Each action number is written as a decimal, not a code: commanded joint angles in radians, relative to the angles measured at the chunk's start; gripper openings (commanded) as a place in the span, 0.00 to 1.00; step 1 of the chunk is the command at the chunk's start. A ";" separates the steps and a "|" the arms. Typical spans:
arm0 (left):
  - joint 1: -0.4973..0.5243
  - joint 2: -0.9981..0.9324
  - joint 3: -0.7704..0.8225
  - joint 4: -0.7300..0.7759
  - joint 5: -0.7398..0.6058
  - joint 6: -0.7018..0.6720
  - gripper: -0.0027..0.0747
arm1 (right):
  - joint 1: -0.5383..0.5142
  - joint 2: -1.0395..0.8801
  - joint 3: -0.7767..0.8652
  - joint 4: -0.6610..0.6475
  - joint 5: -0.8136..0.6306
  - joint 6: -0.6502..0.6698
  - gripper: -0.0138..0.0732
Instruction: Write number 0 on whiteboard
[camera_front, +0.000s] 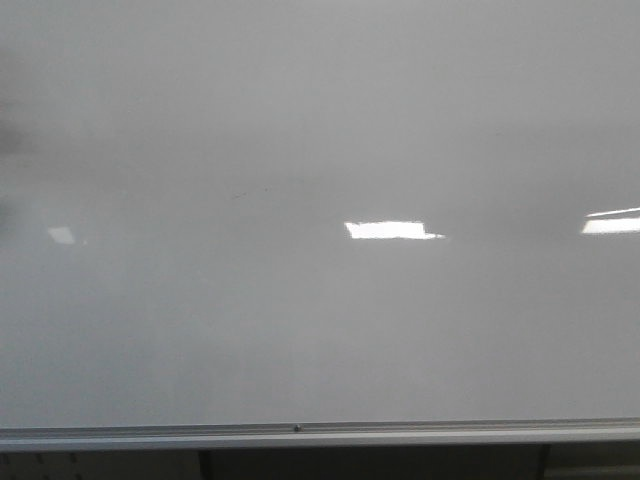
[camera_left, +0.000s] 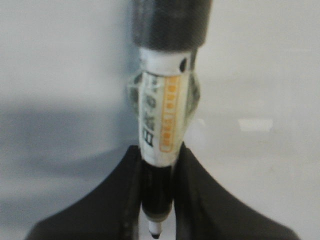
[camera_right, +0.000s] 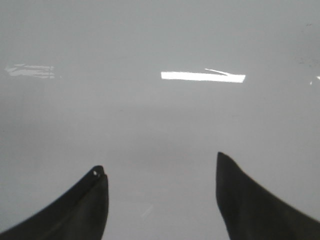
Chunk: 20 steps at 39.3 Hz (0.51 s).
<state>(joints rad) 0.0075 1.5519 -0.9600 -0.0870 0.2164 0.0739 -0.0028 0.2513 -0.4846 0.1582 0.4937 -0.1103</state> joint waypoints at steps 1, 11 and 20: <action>-0.028 -0.085 -0.031 0.001 0.024 0.001 0.01 | 0.001 0.017 -0.034 -0.001 -0.060 -0.001 0.72; -0.202 -0.192 -0.031 -0.235 0.359 0.307 0.01 | 0.001 0.041 -0.040 -0.001 0.010 -0.001 0.72; -0.389 -0.201 -0.031 -0.617 0.700 0.730 0.01 | 0.001 0.071 -0.072 0.003 0.067 -0.001 0.72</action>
<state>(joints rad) -0.3261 1.3879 -0.9600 -0.5596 0.8288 0.6842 -0.0028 0.3008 -0.5109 0.1582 0.6172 -0.1103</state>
